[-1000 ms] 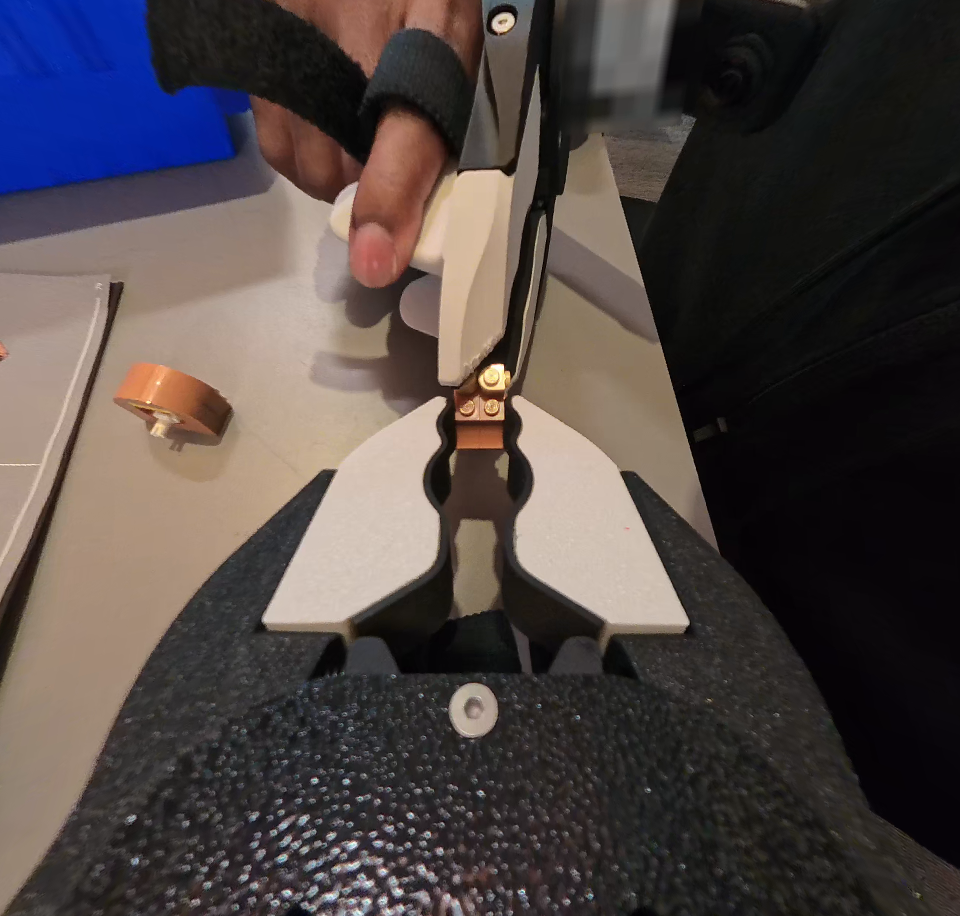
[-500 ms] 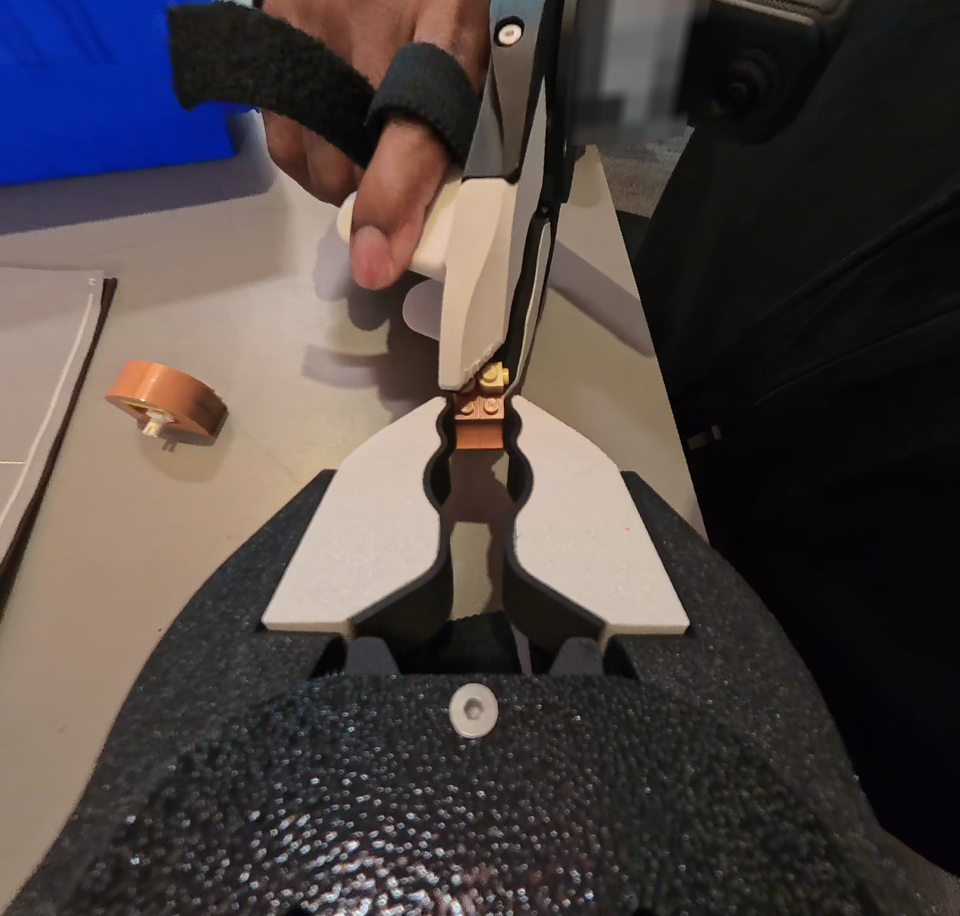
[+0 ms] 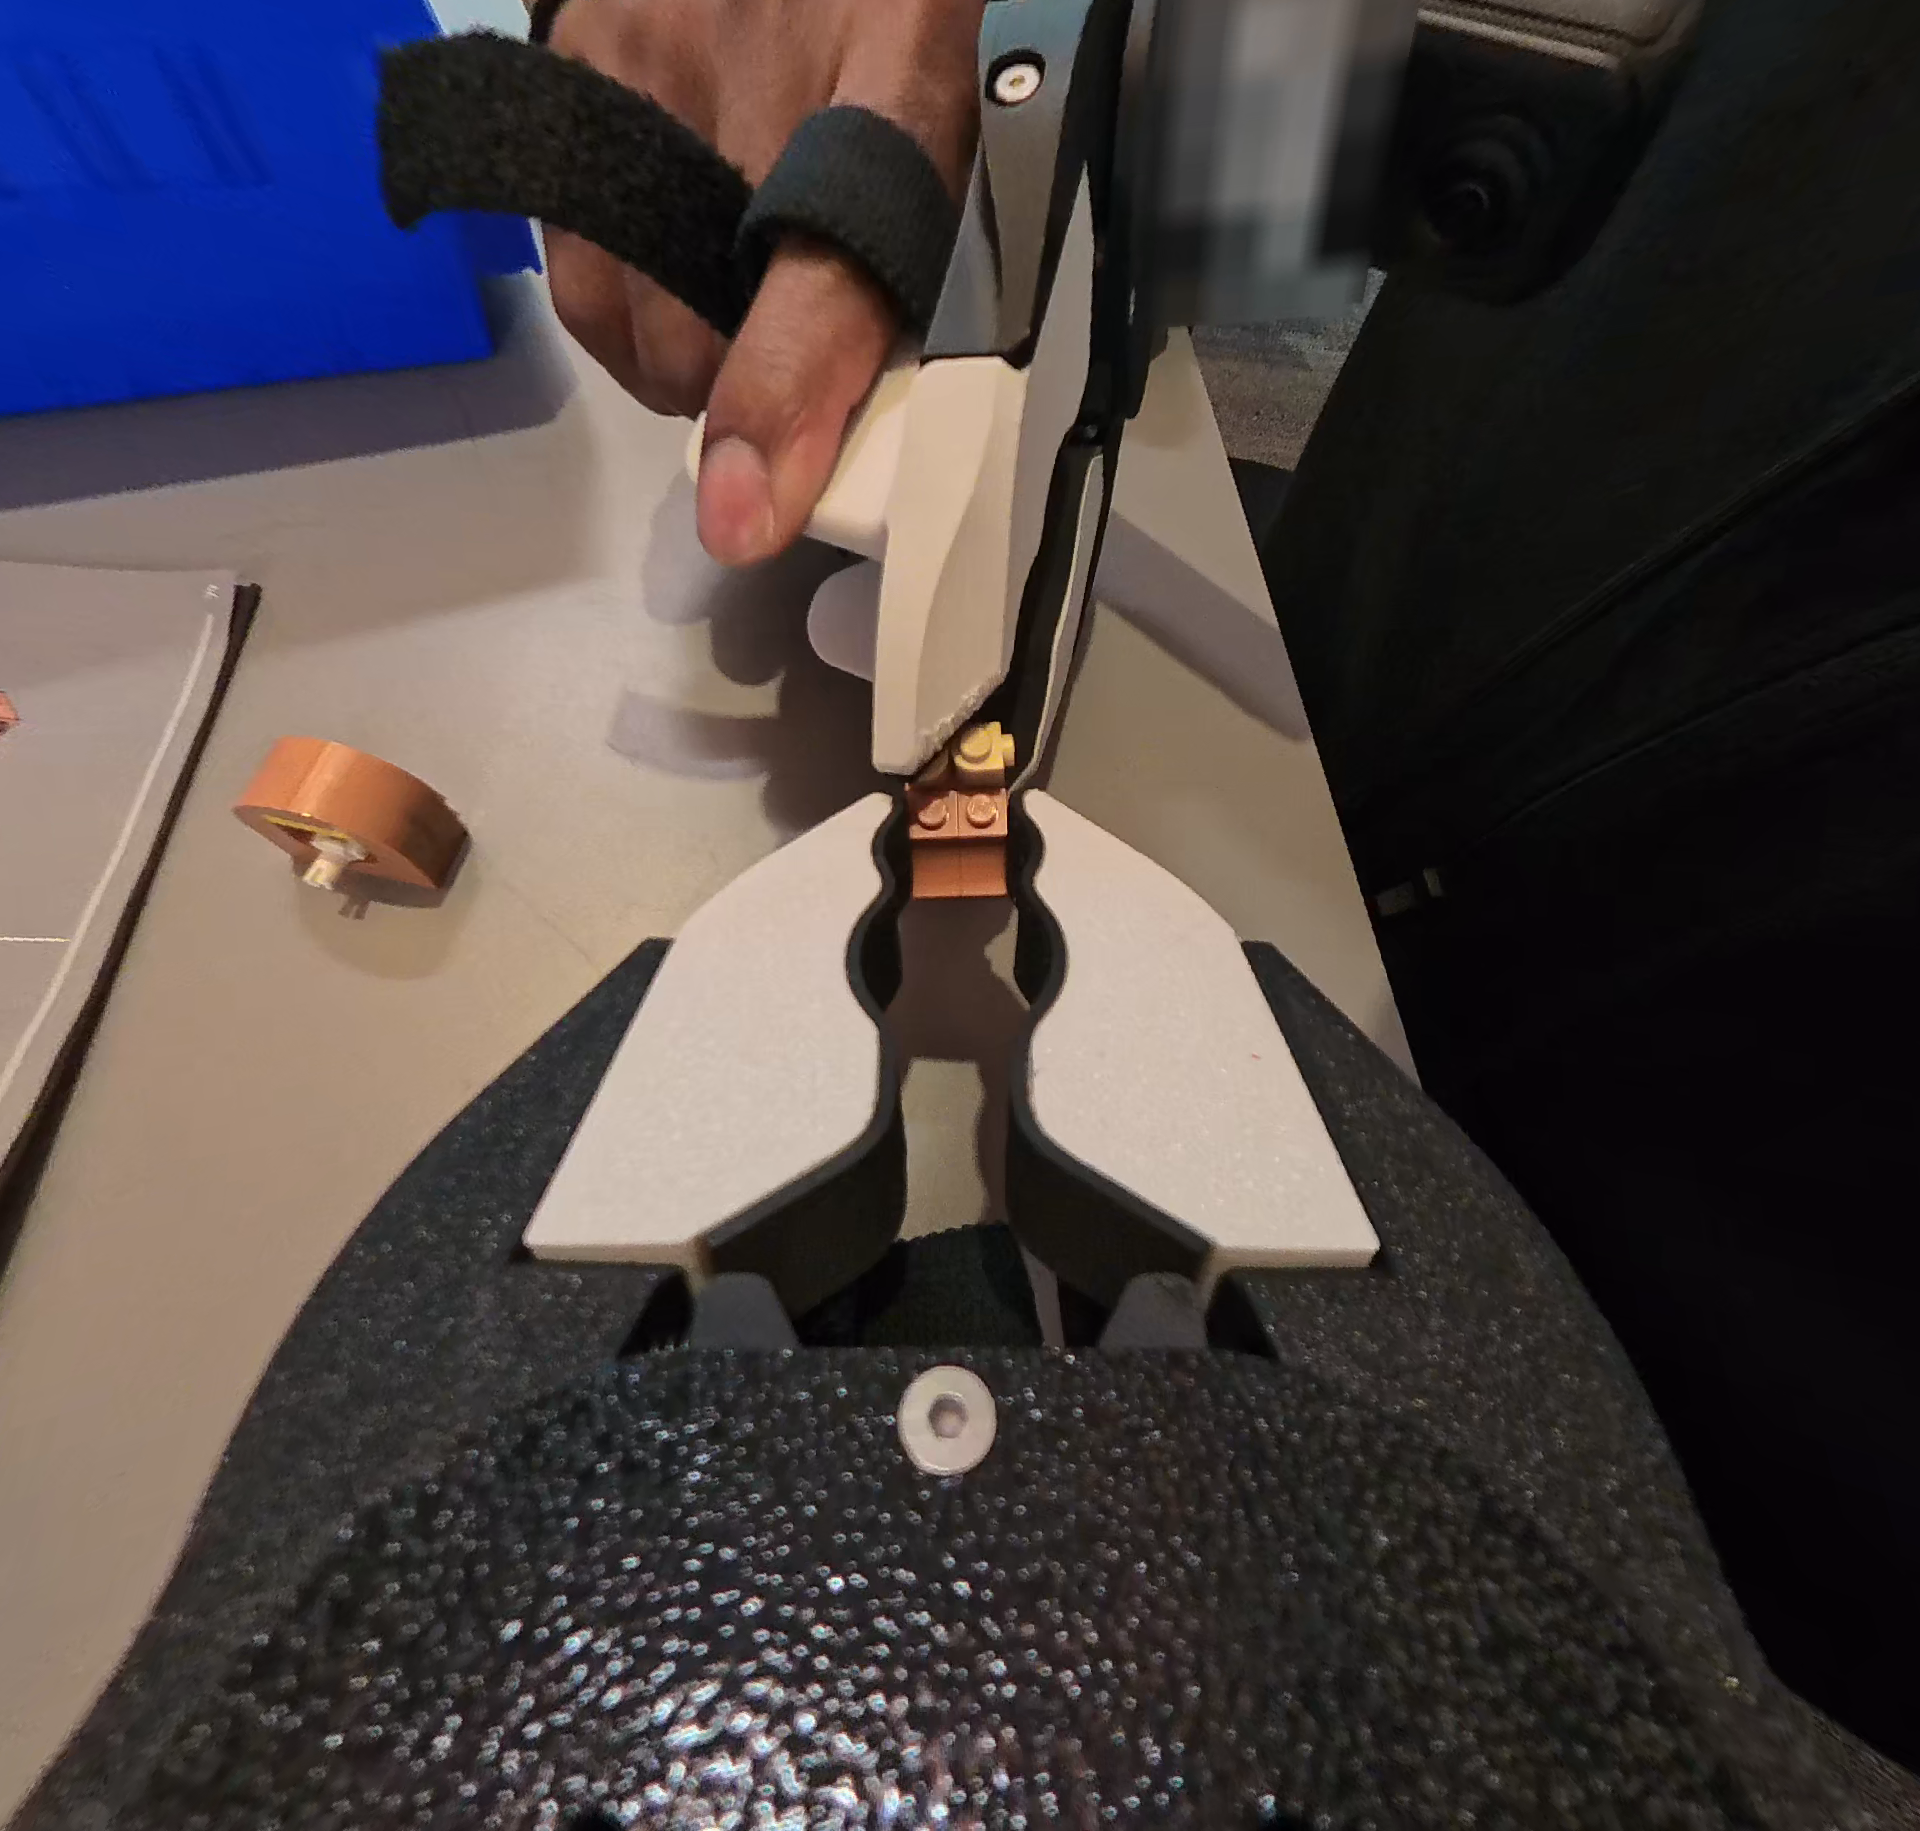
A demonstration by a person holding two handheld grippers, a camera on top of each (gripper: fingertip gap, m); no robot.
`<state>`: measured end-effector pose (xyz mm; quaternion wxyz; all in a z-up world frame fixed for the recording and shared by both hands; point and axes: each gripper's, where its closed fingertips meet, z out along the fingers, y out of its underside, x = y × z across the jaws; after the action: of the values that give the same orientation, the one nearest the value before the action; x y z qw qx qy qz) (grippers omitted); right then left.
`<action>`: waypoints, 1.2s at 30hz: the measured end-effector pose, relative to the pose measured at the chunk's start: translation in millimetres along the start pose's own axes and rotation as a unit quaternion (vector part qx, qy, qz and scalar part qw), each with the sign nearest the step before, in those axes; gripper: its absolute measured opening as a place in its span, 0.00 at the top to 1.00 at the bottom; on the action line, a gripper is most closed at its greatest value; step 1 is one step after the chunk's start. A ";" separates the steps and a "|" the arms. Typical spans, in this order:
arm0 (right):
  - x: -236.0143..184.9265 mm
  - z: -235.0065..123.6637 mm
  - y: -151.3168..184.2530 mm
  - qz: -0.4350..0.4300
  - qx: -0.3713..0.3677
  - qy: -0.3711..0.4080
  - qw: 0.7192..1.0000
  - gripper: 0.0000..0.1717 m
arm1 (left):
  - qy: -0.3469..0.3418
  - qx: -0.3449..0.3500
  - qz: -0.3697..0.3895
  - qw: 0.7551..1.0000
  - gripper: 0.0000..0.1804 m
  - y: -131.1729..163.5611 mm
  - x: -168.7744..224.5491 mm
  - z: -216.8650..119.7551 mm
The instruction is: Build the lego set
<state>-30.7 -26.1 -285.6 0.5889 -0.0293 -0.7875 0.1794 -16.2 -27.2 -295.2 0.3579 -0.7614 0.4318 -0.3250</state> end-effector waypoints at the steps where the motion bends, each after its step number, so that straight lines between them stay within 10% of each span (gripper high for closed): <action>1: 0.4 0.0 0.0 0.001 -0.001 0.000 1.000 0.81 | 0.000 0.001 0.000 1.000 0.91 -0.4 0.0 -0.2; 18: 0.1 1.1 4.8 0.008 -0.010 0.001 1.000 0.81 | -0.009 0.007 0.002 1.000 0.91 0.4 -4.9 0.1; 36: -21.8 -4.3 62.5 0.309 -0.107 -0.067 0.943 0.78 | -0.150 -0.113 0.063 0.980 0.91 53.0 -49.6 6.5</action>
<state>-30.4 27.7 -324.3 0.4441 -0.3214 -0.7920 0.2688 -54.1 -0.9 -351.6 0.3495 -0.8084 0.4545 -0.1331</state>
